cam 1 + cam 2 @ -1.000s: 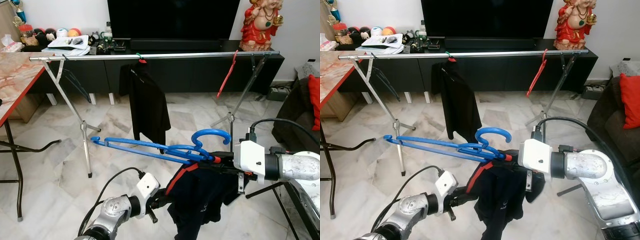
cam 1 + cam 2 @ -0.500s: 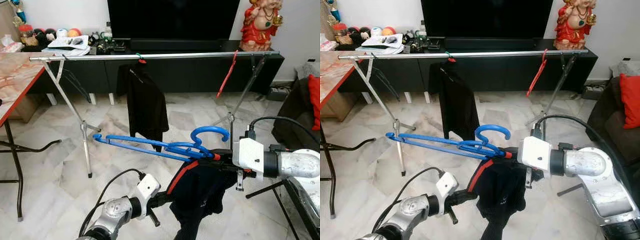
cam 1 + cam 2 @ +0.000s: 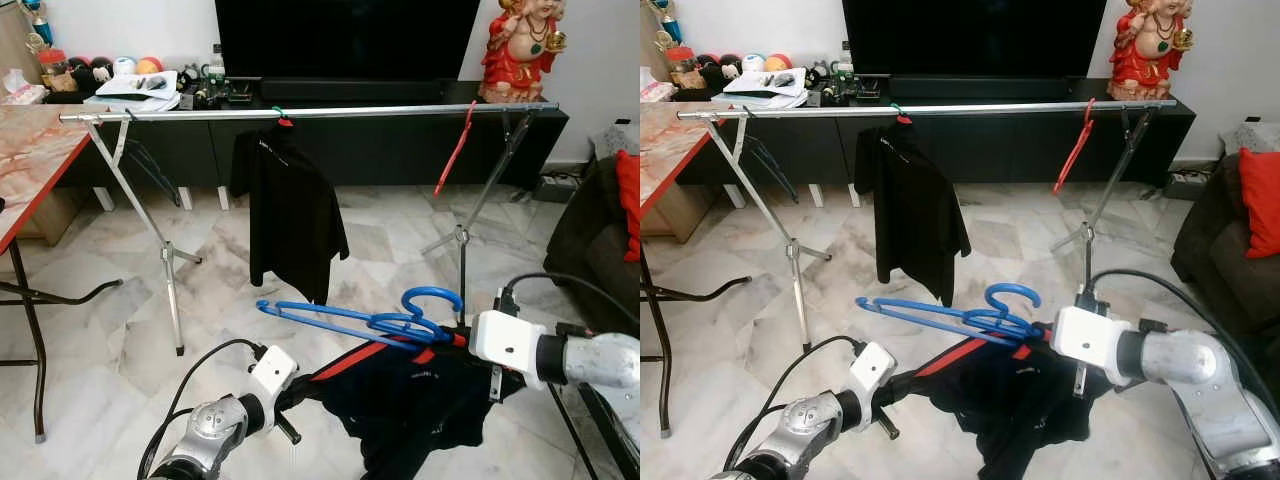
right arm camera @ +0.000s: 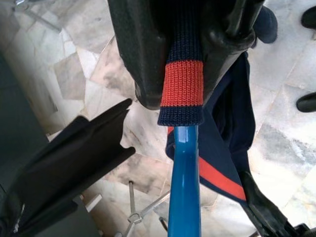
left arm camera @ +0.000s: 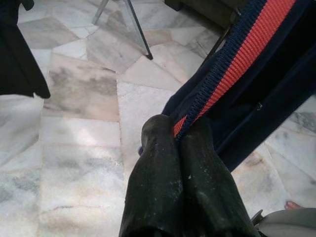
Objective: Hang hanger
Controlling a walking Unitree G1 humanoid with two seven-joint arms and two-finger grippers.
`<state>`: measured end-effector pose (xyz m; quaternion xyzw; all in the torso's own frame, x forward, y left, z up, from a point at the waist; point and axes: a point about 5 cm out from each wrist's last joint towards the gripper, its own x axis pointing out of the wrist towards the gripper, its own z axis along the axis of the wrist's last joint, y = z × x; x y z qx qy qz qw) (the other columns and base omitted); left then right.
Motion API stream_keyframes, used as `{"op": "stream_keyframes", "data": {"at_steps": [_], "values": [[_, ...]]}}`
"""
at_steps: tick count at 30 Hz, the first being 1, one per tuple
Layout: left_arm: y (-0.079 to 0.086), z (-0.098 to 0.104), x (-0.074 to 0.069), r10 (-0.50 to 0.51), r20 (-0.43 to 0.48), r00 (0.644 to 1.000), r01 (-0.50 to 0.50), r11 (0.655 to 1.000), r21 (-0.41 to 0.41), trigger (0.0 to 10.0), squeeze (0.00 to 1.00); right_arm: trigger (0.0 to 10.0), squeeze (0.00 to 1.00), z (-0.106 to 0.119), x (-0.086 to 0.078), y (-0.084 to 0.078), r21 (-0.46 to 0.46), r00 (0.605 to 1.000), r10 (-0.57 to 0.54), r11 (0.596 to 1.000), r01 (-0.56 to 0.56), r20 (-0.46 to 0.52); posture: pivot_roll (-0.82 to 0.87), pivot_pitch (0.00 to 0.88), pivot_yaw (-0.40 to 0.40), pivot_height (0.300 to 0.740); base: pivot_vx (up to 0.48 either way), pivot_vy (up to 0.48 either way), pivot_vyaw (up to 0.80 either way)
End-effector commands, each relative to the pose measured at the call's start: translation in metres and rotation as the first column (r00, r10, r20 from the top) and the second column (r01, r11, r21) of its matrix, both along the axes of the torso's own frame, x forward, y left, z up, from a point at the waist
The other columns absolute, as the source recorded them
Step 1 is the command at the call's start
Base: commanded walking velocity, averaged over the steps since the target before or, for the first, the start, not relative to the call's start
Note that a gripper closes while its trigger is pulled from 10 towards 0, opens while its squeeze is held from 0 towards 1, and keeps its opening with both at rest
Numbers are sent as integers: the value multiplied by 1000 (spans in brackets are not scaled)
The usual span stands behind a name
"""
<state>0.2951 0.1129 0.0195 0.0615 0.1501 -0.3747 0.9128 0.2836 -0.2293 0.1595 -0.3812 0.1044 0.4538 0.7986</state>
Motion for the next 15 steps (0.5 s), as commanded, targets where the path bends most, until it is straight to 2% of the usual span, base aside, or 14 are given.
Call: {"op": "stream_keyframes", "data": {"at_steps": [1, 4, 7, 8, 9, 11, 15], "values": [[10, -8, -6, 19, -25, 1000, -18, 999, 36, 0, 0, 0, 0, 13, 1, -13, 20, 997, -47, 999, 46, 56, -70, 82, -14, 740, 0, 0, 0], [12, -8, -6, 27, -22, 999, -26, 999, 43, 0, 0, 0, 0, 12, -6, -22, 171, 997, -74, 983, 72, 6, -73, 83, -10, 740, 0, 0, 0], [12, -9, -7, 29, -21, 999, -28, 998, 47, 0, 0, 0, 0, 5, -15, -30, 172, 997, -55, 983, 64, -53, -71, 82, -10, 740, 0, 0, 0], [14, -9, -7, 32, -20, 999, -30, 998, 49, 0, 0, 0, 0, -5, -20, -40, 80, 994, -63, 994, 71, -91, -68, 82, -8, 740, 0, 0, 0], [14, -9, -7, 32, -20, 999, -31, 998, 50, 0, 0, 0, 0, -8, -22, -42, 55, 993, -66, 996, 72, -100, -68, 82, -8, 740, 0, 0, 0], [16, -10, -8, 31, -21, 999, -29, 998, 54, 0, 0, 0, 0, -17, -28, -53, -62, 988, -74, 996, 66, -136, -71, 82, -4, 740, 0, 0, 0], [18, -11, -9, 28, -23, 999, -27, 998, 61, 0, 0, 0, 0, -22, -30, -65, -153, 984, -102, 985, 80, -143, -69, 81, 0, 740, 0, 0, 0]]}}
